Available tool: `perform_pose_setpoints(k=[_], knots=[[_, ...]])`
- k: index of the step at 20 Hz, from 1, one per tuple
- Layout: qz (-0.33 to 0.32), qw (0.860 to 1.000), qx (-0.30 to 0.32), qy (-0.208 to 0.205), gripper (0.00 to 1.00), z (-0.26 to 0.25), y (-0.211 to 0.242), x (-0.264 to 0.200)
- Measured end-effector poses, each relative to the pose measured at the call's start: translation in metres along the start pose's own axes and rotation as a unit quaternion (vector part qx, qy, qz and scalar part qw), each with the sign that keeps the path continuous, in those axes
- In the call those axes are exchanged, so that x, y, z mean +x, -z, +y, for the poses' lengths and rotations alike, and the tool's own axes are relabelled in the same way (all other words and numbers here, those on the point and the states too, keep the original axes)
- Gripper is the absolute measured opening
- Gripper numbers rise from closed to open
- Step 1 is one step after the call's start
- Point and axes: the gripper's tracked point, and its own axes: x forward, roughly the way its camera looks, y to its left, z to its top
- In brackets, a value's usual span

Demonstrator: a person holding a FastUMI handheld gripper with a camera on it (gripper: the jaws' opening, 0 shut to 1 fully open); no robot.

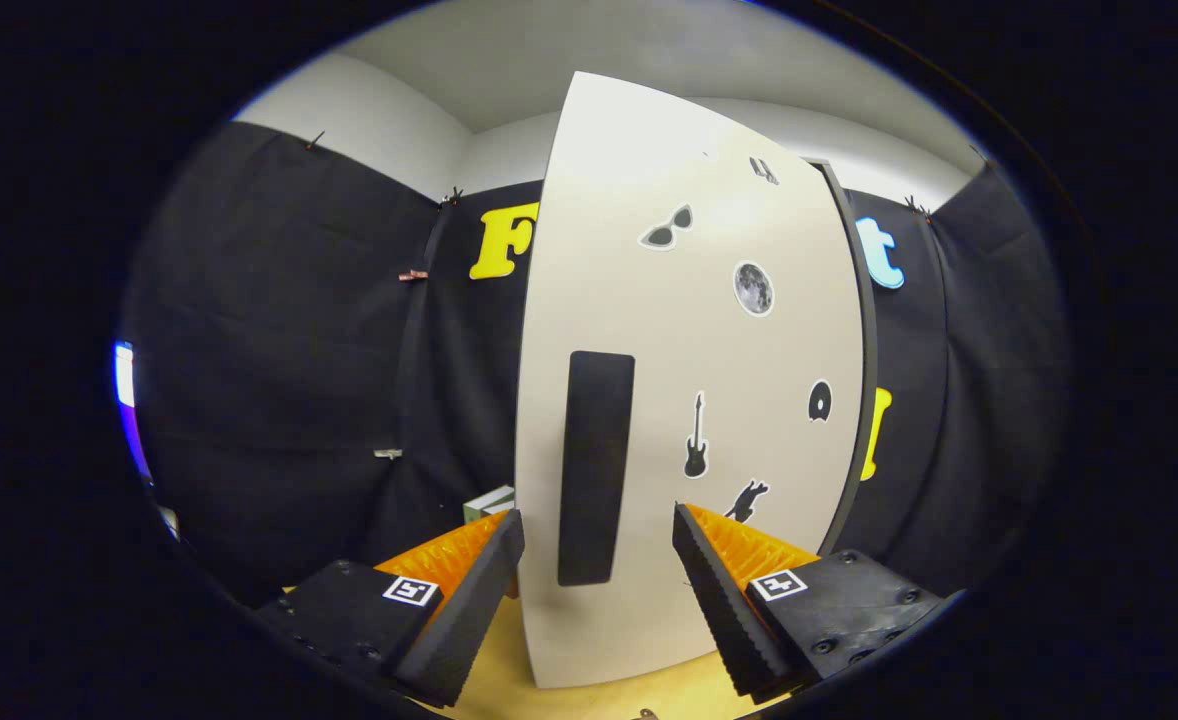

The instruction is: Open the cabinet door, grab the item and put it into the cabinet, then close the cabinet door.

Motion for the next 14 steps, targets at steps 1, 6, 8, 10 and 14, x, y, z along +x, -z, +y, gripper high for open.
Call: perform_pose_setpoints(k=[1, 6, 8, 10, 14], knots=[[0.001, 1.000, -0.004, 0.012, 0.97, -0.001, -0.001, 0.006], [0.018, 0.997, 0.004, 0.077, 0.97, -0.017, 0.000, 0.027], [0.025, 0.995, -0.002, 0.096, 0.97, -0.025, 0.001, 0.032], [0.024, 0.994, 0.003, 0.109, 0.97, -0.033, 0.000, 0.035], [0.027, 0.989, 0.008, 0.144, 0.98, -0.049, 0.003, 0.034]])
